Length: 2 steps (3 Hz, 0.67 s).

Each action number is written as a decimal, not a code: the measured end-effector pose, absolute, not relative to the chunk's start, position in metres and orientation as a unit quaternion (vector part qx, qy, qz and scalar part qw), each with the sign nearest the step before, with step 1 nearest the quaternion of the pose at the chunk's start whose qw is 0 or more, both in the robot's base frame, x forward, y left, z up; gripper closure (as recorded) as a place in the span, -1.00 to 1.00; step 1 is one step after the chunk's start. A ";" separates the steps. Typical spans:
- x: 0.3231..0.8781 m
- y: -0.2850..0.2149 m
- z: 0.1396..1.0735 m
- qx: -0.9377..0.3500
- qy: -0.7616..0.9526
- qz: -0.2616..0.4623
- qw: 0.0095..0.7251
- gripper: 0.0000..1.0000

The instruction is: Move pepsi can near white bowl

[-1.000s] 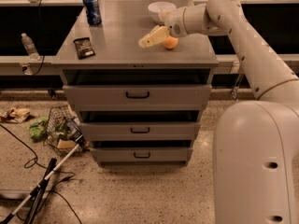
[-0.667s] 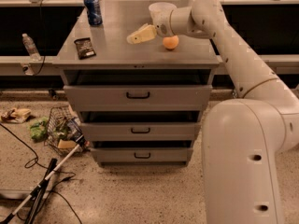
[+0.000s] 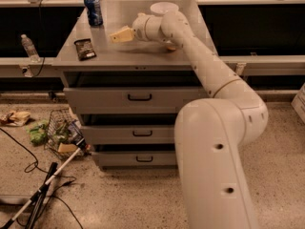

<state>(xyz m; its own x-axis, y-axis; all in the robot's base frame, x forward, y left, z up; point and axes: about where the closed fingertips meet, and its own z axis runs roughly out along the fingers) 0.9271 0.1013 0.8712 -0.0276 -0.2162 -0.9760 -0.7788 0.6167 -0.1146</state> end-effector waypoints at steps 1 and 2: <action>0.964 0.148 0.863 -0.371 0.674 0.212 0.603 -1.00; 0.976 0.172 0.859 -0.361 0.663 0.232 0.614 -1.00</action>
Offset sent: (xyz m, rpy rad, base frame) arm 0.1526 0.0852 0.0366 0.1196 -0.1040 -0.0138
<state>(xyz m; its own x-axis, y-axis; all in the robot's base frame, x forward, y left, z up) 0.9756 0.1715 0.8593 0.0135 -0.1944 -0.9808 -0.7629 0.6322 -0.1358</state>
